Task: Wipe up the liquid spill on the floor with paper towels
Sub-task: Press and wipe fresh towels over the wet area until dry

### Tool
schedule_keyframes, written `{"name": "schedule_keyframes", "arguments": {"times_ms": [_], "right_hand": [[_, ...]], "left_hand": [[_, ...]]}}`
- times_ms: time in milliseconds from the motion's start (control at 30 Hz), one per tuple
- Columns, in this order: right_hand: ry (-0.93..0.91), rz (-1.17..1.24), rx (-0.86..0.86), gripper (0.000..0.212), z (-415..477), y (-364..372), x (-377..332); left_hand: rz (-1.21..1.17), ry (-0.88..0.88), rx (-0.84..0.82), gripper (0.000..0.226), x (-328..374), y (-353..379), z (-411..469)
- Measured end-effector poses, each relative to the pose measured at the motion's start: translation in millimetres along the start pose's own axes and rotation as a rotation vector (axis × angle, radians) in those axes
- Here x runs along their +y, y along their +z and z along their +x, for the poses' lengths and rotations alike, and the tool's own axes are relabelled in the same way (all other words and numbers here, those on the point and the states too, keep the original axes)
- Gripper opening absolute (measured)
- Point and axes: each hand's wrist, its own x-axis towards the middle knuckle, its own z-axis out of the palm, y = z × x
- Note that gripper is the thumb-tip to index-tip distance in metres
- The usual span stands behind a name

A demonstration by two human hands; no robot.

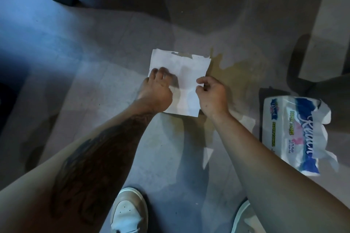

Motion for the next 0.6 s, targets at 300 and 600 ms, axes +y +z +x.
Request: {"name": "schedule_keyframes", "arguments": {"times_ms": [300, 600], "right_hand": [[0.007, 0.012, -0.042, 0.029, -4, 1, 8], [0.027, 0.065, -0.049, 0.032, -10, -5, 15]], "left_hand": [[-0.010, 0.098, 0.017, 0.066, 3, 14, 35], [-0.085, 0.173, 0.122, 0.068, 5, 30, 33]]}}
